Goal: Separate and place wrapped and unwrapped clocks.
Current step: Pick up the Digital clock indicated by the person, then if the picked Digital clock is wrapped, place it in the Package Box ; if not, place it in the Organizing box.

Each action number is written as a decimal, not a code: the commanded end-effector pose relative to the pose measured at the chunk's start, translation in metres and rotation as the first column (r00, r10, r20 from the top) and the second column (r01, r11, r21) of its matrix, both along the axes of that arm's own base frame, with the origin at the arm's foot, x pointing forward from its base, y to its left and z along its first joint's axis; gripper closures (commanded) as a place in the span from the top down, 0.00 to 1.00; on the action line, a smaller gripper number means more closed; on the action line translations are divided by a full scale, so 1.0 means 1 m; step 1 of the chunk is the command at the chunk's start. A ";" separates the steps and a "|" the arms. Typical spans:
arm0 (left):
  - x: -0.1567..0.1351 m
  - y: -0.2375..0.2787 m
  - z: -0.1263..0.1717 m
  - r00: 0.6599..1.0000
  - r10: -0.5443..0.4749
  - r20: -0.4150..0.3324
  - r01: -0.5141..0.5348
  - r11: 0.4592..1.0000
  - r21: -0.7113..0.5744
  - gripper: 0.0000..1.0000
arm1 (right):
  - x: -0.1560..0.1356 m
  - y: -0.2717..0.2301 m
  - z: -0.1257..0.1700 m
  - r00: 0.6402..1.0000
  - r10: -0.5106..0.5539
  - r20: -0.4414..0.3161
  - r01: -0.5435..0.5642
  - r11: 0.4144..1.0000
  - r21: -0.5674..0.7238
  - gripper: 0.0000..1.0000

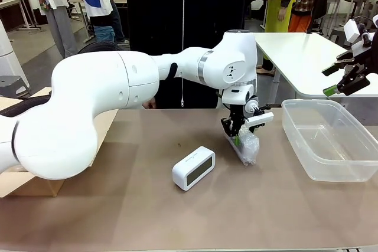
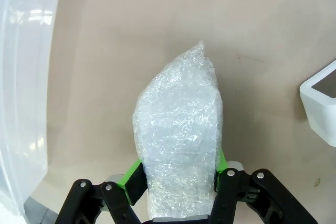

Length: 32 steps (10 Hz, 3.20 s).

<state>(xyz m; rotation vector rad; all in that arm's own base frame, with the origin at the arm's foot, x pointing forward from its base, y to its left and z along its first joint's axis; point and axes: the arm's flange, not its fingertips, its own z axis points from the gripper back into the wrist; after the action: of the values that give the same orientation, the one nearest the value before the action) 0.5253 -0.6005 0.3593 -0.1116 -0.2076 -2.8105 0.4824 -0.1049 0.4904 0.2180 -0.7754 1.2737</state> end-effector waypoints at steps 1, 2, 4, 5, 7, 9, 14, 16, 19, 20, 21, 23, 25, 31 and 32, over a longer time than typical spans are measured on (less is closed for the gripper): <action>0.004 -0.002 0.021 0.989 0.139 0.047 -0.139 0.990 0.001 0.34 | 0.000 0.000 0.000 1.000 0.008 0.004 -0.008 1.000 -0.001 1.00; 0.000 0.004 0.030 0.970 0.233 0.069 -0.232 0.972 -0.022 0.00 | 0.000 0.000 0.000 1.000 0.008 0.004 -0.008 1.000 -0.001 1.00; -0.005 0.021 0.047 0.908 0.413 0.064 -0.409 0.910 -0.069 0.00 | 0.000 0.000 0.000 1.000 0.008 0.004 -0.008 1.000 -0.001 1.00; -0.011 0.031 0.056 0.864 0.498 0.077 -0.493 0.867 -0.078 0.00 | 0.000 0.000 0.000 1.000 0.008 0.004 -0.008 1.000 -0.001 1.00; -0.027 0.058 0.078 0.783 0.619 0.066 -0.612 0.785 -0.094 0.34 | 0.000 0.000 0.000 1.000 0.008 0.004 -0.008 1.000 -0.001 1.00; -0.046 0.088 0.095 0.710 0.703 0.035 -0.697 0.709 -0.109 0.14 | 0.000 0.000 0.000 1.000 0.008 0.004 -0.008 1.000 -0.001 1.00; -0.080 0.162 0.112 0.587 0.809 -0.024 -0.797 0.573 -0.194 0.14 | 0.000 0.000 0.000 1.000 0.008 0.004 -0.008 1.000 -0.001 1.00; -0.085 0.176 0.106 0.580 0.813 -0.041 -0.800 0.560 -0.217 0.00 | 0.000 0.000 0.000 1.000 0.008 0.004 -0.008 1.000 -0.001 1.00; -0.076 0.169 0.106 0.571 0.821 -0.017 -0.807 0.557 -0.195 0.34 | 0.000 0.000 0.000 1.000 0.008 0.004 -0.008 1.000 -0.001 1.00; -0.076 0.169 0.106 0.571 0.821 -0.017 -0.807 0.557 -0.195 0.34 | 0.000 0.000 0.000 1.000 0.008 0.004 -0.008 1.000 -0.001 1.00; -0.076 0.169 0.106 0.571 0.821 -0.017 -0.807 0.557 -0.195 0.34 | 0.000 0.000 0.000 1.000 0.008 0.004 -0.008 1.000 -0.001 1.00; -0.076 0.169 0.106 0.571 0.821 -0.017 -0.807 0.557 -0.195 0.34 | 0.000 0.000 0.000 1.000 0.008 0.004 -0.008 1.000 -0.001 1.00; -0.076 0.169 0.106 0.571 0.821 -0.017 -0.807 0.557 -0.195 0.34 | 0.000 0.000 0.000 1.000 0.008 0.004 -0.008 1.000 -0.001 1.00; -0.076 0.169 0.106 0.571 0.821 -0.017 -0.807 0.557 -0.195 0.34 | 0.000 0.000 0.000 1.000 0.008 0.004 -0.008 1.000 -0.001 1.00; -0.076 0.169 0.106 0.571 0.821 -0.017 -0.807 0.557 -0.195 0.34 | 0.000 0.000 0.000 1.000 0.008 0.004 -0.008 1.000 -0.001 1.00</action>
<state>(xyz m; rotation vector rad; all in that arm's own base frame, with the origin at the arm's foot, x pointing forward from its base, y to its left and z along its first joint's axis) 0.4470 -0.4311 0.4602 0.0380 -0.4165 -1.8401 0.4824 -0.1053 0.4903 0.2179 -0.7752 1.2730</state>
